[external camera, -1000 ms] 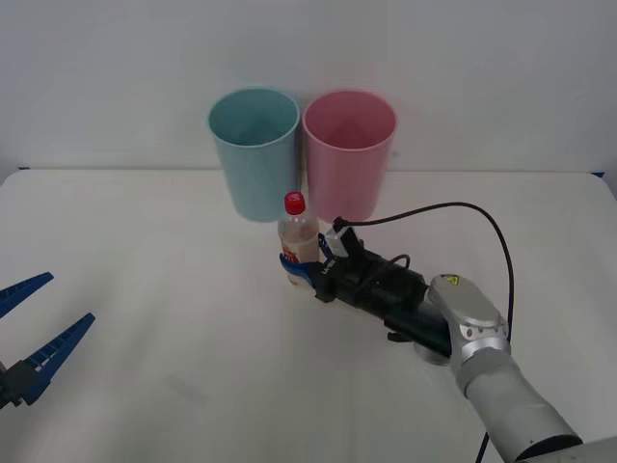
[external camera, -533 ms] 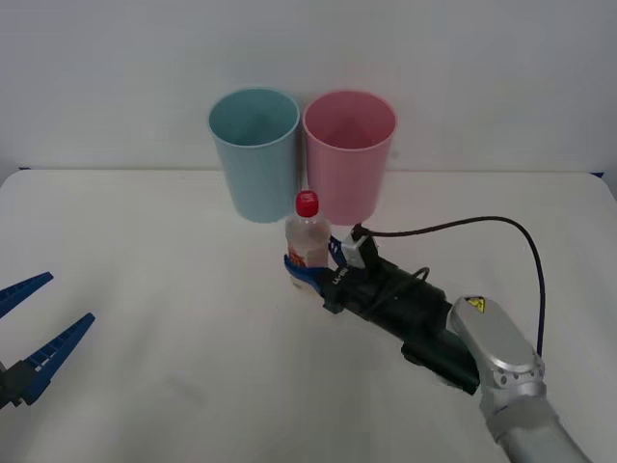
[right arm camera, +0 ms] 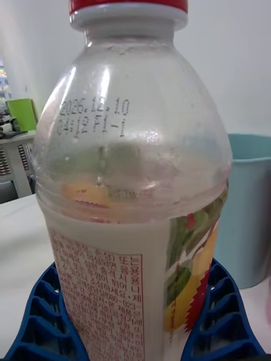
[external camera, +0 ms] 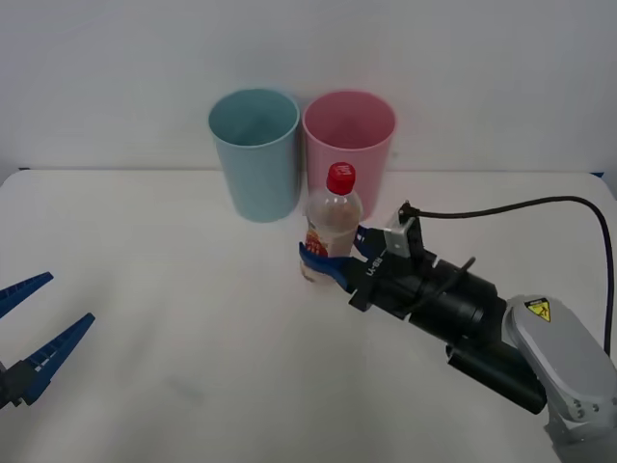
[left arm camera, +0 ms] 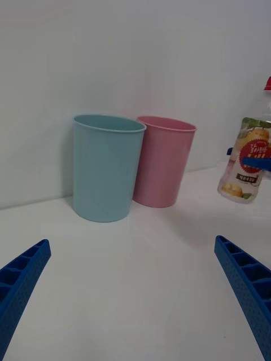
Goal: Grasp the object on the table and drop it into the matching bin: aluminum can to the light blue bin, PET bottle to the pink bin.
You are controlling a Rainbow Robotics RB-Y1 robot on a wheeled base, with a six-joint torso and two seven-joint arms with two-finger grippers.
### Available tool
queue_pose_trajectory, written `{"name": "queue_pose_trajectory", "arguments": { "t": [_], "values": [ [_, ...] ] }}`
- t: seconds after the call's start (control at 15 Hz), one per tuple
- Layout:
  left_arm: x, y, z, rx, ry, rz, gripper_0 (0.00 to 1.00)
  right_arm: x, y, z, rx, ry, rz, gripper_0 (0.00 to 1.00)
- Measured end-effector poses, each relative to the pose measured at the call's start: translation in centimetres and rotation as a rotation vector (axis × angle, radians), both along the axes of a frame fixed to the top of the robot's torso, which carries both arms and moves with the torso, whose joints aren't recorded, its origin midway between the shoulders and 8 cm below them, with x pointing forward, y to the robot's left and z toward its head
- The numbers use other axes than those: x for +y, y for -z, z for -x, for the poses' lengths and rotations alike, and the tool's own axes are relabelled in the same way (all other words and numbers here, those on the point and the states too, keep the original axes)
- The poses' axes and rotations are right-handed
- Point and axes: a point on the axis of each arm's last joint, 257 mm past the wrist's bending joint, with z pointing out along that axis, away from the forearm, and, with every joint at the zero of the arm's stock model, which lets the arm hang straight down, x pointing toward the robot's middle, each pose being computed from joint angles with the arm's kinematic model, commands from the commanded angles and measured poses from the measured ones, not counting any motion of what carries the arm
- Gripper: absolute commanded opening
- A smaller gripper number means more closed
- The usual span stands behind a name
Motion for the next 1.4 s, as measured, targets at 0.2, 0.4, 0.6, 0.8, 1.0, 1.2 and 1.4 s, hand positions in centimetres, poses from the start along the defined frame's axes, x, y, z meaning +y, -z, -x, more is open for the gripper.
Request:
{"name": "queue_pose_trajectory", "arguments": {
  "t": [0.2,0.4,0.6,0.8,1.0,1.2,1.4],
  "values": [
    [0.0,0.0,0.0,0.0,0.0,0.0,1.0,-0.6,-2.9,0.6,-0.001,-0.002,-0.027,0.0],
    [0.0,0.0,0.0,0.0,0.0,0.0,1.0,-0.9,-5.9,0.7,-0.016,-0.008,-0.056,0.0],
    [0.0,0.0,0.0,0.0,0.0,0.0,1.0,-0.5,-8.7,0.1,-0.071,-0.03,-0.042,0.0],
    [0.0,0.0,0.0,0.0,0.0,0.0,1.0,-0.1,-11.1,-0.8,-0.093,-0.05,-0.014,0.0],
    [0.0,0.0,0.0,0.0,0.0,0.0,1.0,-0.4,-13.2,-2.6,-0.097,-0.031,0.012,0.0],
    [0.0,0.0,0.0,0.0,0.0,0.0,1.0,-0.8,-14.5,-5.8,-0.09,-0.012,0.021,0.0],
    [0.0,0.0,0.0,0.0,0.0,0.0,1.0,-1.6,-15.7,-10.1,-0.094,0.053,0.035,0.0]
  ]
}}
